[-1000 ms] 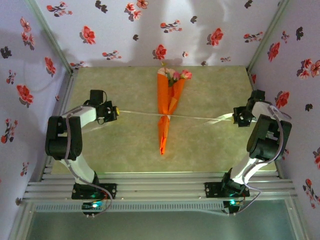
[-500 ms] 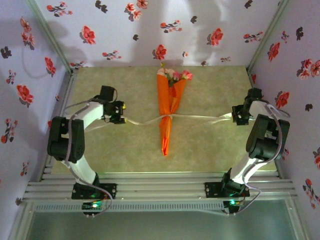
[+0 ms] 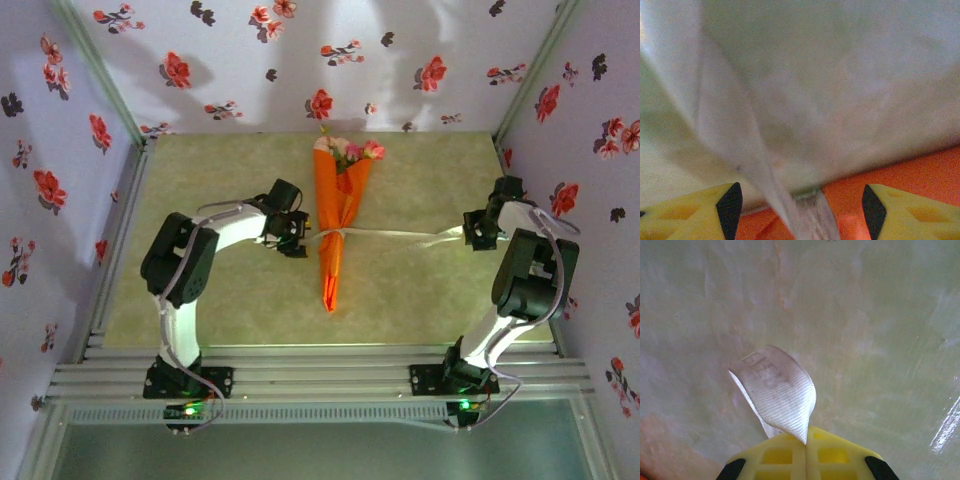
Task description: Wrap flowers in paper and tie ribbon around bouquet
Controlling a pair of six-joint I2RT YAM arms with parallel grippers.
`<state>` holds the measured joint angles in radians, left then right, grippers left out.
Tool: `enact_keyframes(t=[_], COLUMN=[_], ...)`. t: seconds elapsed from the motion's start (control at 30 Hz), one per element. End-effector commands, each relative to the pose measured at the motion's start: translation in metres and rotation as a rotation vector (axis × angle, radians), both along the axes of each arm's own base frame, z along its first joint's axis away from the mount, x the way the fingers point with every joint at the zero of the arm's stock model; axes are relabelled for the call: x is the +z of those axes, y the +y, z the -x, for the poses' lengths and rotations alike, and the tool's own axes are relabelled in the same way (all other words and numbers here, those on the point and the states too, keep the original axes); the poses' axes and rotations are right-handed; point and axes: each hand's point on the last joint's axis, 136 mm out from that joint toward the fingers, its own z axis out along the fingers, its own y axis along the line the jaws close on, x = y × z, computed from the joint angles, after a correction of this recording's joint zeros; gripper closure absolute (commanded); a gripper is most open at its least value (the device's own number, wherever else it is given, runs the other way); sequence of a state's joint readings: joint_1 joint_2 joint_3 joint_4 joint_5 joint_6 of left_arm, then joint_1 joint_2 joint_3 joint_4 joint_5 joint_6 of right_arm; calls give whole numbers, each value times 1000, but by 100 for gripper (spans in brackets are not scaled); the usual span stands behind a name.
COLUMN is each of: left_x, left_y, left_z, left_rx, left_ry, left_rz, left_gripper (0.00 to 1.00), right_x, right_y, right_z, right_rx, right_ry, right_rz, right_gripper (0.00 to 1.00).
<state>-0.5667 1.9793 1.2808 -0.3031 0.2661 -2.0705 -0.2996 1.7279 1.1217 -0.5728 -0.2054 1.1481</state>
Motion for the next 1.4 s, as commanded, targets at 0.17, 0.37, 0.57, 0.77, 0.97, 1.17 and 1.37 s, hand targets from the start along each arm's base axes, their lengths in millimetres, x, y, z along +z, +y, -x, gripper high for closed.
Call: enact_keyframes(t=[0.17,0.37,0.57,0.77,0.97,1.17,1.37], left_x=[4,16,16,18,20,30,49], left_y=[-6,-10,-11,-14,-17,-20,-6], left_z=[-15,-19,-16,-18,-22,-29,-42], left_rx=[85,46,34,23,13,-9,-21], left_ry=[5,-51,-65,-78,-98,-139,-224], left_rz=[21,40,55,68,78,87,70], left_gripper=[100,100,100,100,100,100,100], right_x=[-2,32,27,13,3,-15,-3], right_y=[22,90,205,269,288,290,263], right_z=[7,19,9,-15,-31,-35,-38], right_rx=[53,118,97,46,25,-2,29], right_ry=[46,15,-87,-99,-110,-99,-153], right_rz=[-6,20,-200,-339,-378,-383,-280], right_gripper=[92,39,33,33,44,82,100])
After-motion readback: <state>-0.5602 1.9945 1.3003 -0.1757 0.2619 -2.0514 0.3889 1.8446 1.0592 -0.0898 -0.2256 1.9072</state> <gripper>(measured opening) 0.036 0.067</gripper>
